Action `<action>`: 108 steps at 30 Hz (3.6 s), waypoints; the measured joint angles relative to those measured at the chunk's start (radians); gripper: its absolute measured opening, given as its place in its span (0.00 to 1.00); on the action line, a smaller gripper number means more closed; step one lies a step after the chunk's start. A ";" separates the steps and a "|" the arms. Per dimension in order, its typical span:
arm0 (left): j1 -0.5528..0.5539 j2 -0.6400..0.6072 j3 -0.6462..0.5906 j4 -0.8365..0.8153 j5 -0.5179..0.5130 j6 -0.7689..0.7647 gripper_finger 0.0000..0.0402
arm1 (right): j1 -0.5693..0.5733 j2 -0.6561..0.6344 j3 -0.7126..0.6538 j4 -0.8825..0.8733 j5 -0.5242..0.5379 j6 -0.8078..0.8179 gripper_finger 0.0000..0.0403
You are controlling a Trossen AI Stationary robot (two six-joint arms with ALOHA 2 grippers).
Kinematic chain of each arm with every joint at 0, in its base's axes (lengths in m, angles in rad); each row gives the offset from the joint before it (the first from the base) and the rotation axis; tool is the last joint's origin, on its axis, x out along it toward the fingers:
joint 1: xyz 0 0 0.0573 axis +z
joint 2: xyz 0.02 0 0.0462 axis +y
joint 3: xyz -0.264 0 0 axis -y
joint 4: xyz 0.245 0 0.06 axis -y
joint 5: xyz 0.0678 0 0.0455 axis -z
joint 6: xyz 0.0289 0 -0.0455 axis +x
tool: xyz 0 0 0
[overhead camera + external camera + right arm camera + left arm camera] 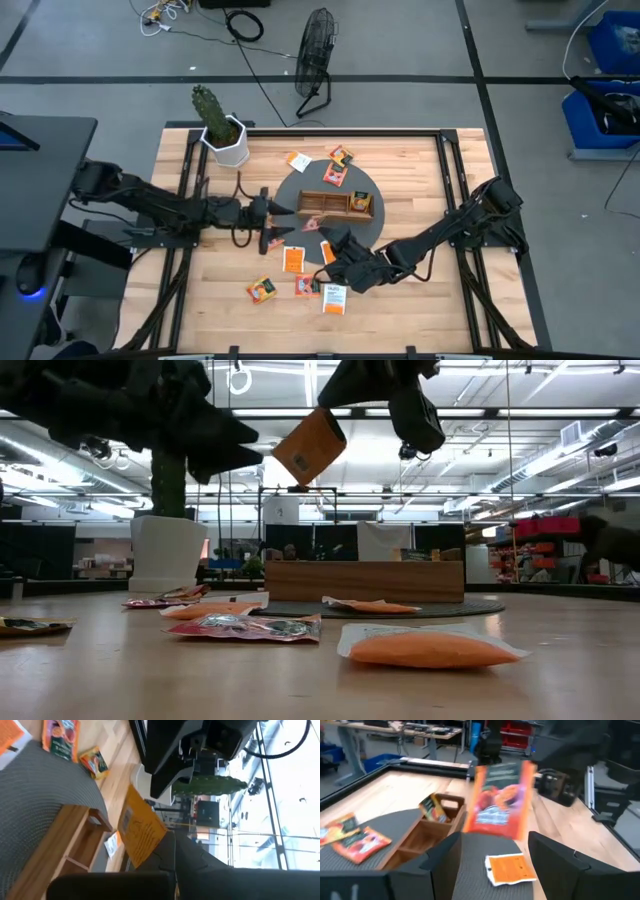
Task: Pick & Place Tea
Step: Put the orange tea bag into the middle section of the wooden organizer
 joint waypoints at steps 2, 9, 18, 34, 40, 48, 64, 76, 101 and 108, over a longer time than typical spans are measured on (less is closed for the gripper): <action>-0.011 0.021 0.019 -0.001 0.000 0.029 0.59 | -0.007 0.000 0.000 -0.001 0.003 0.001 0.00; -0.021 0.077 0.058 0.000 -0.019 0.074 0.59 | -0.030 0.000 0.000 0.004 -0.008 0.021 0.00; -0.020 0.127 0.104 0.002 -0.079 0.138 0.59 | -0.037 -0.001 0.000 0.013 -0.057 0.053 0.00; -0.021 0.240 0.161 -0.015 -0.107 0.189 0.47 | -0.063 -0.001 0.046 -0.101 -0.085 0.159 0.00; -0.021 0.235 0.161 -0.090 -0.107 0.227 0.47 | -0.063 -0.001 0.046 -0.163 -0.084 0.220 0.00; -0.021 0.235 0.160 -0.208 -0.117 0.238 0.47 | -0.063 -0.001 0.046 -0.185 -0.079 0.252 0.00; -0.021 0.236 0.160 -0.082 -0.118 0.259 0.47 | -0.080 -0.001 0.046 -0.174 -0.109 0.274 0.00; -0.018 0.237 0.160 -0.068 -0.133 0.263 0.18 | -0.089 -0.001 0.046 -0.151 -0.167 0.280 0.00; -0.085 0.238 0.159 0.101 -0.139 0.473 0.02 | -0.083 -0.218 0.017 -0.634 -0.363 0.984 0.37; -0.086 0.238 0.159 0.111 -0.139 0.480 0.02 | -0.088 -0.227 0.016 -0.486 -0.456 0.856 0.39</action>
